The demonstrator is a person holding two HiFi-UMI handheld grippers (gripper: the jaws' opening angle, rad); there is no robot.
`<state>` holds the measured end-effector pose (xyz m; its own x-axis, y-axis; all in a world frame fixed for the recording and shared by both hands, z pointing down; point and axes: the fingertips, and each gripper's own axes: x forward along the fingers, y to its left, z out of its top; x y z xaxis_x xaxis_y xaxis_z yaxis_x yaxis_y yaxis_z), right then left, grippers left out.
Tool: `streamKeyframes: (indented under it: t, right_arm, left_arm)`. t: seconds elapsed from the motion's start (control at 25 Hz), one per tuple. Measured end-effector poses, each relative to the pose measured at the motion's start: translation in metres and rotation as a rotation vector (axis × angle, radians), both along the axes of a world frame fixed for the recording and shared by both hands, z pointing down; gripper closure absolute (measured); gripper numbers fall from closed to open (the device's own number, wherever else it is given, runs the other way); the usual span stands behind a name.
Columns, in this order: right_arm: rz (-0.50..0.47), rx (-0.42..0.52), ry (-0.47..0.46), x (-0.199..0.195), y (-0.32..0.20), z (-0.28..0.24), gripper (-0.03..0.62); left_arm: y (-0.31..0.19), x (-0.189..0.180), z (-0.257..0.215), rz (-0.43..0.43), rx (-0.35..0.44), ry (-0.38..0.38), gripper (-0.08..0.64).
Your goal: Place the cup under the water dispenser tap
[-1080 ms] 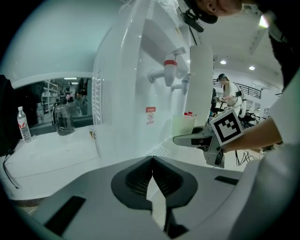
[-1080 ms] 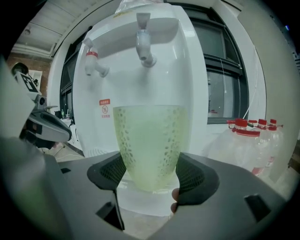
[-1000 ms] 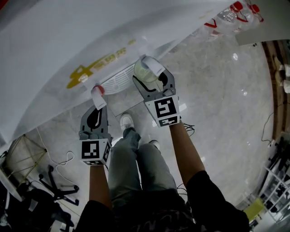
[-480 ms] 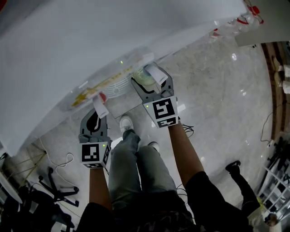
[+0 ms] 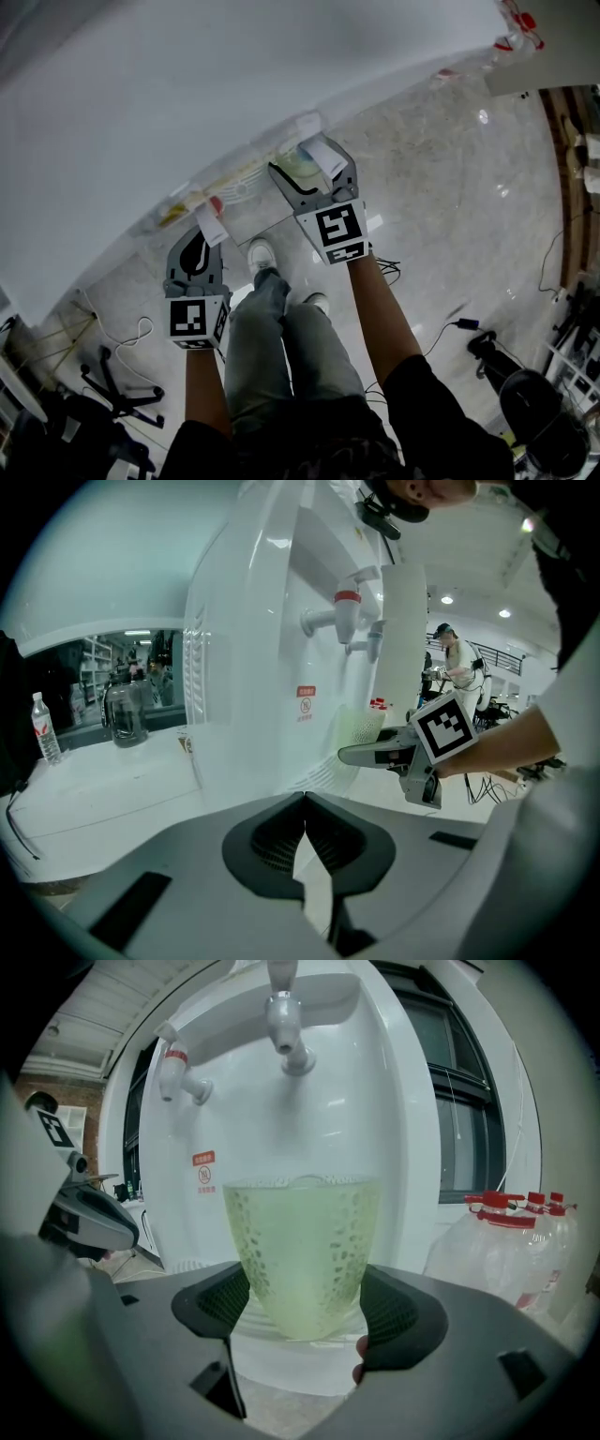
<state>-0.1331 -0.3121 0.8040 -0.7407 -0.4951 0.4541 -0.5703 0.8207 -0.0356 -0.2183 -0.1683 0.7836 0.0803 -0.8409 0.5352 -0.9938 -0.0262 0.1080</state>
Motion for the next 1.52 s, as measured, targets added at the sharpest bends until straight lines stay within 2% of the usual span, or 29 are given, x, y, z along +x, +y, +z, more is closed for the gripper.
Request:
streamKeyframes:
  t: [0.24,0.72,0.92,1.12,1.32,1.4,1.52]
  right_arm:
    - [-0.002,-0.008,-0.003,0.004,0.001,0.001,0.187]
    - [0.064,-0.027,-0.01,0.044,0.021,-0.014,0.19]
    - [0.097,-0.032,-0.021,0.065,0.031,-0.038,0.213]
    - [0.129,-0.031,-0.029,0.084,0.045,-0.067,0.268]
    - [0.164,-0.016,-0.034,0.096,0.057,-0.102,0.324]
    - [0.168,-0.012,-0.035,0.098,0.063,-0.118,0.327]
    - [0.181,-0.008,-0.042,0.102,0.071,-0.142,0.369]
  left_arm:
    - [0.003,0.001,0.004,-0.007,-0.017,0.006,0.545]
    - [0.022,0.023,-0.006,0.012,-0.041,0.002,0.545]
    - [0.032,0.036,-0.025,0.03,-0.053,-0.003,0.545]
    - [0.04,0.047,-0.051,0.037,-0.061,-0.001,0.545]
    - [0.038,0.054,-0.092,0.018,-0.023,0.023,0.545]
    - [0.039,0.055,-0.108,0.017,-0.013,0.023,0.545]
    - [0.047,0.056,-0.128,0.028,-0.013,0.008,0.544]
